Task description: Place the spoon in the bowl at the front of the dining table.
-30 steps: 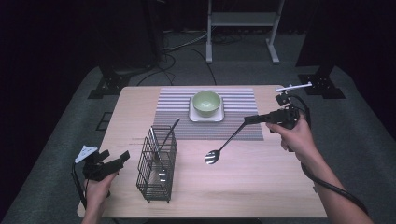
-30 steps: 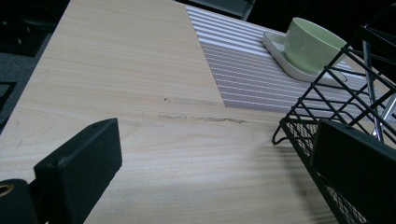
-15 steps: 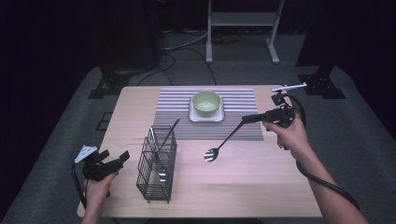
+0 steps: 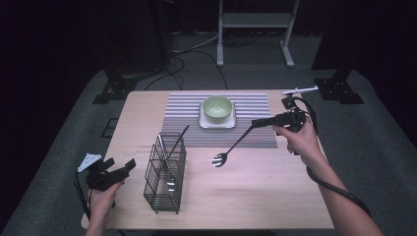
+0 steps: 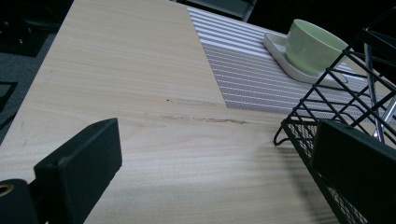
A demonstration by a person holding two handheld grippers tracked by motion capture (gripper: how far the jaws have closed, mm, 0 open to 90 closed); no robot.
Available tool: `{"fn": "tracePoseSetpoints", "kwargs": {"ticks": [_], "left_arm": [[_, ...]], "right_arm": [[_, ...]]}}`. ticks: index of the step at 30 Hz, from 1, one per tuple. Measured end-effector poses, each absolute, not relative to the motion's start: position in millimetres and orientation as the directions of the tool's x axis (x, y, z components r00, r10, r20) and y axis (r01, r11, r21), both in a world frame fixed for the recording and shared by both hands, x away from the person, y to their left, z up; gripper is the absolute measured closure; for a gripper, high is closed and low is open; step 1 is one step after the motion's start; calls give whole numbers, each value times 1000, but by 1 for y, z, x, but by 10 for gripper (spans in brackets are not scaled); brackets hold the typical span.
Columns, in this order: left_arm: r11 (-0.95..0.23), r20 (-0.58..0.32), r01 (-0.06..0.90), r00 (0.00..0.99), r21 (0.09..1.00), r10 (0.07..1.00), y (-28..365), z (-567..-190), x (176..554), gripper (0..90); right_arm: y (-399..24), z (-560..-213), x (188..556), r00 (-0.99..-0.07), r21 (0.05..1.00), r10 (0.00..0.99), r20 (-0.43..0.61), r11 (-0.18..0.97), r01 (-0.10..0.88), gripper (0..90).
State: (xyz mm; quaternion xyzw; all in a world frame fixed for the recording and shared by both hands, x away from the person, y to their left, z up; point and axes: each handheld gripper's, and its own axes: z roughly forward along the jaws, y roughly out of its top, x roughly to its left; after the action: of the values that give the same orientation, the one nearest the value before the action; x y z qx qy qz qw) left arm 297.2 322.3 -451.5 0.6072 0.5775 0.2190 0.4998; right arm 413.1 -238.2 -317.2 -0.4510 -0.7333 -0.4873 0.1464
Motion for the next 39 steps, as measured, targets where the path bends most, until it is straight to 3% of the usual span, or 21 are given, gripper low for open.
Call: {"fn": "tracePoseSetpoints", "kwargs": {"ticks": [39], "left_arm": [[170, -314, 482, 237, 859, 919, 323, -451, 297, 10]], "right_arm": [[-230, -317, 450, -505, 592, 576, 643, 45, 805, 891]]}}
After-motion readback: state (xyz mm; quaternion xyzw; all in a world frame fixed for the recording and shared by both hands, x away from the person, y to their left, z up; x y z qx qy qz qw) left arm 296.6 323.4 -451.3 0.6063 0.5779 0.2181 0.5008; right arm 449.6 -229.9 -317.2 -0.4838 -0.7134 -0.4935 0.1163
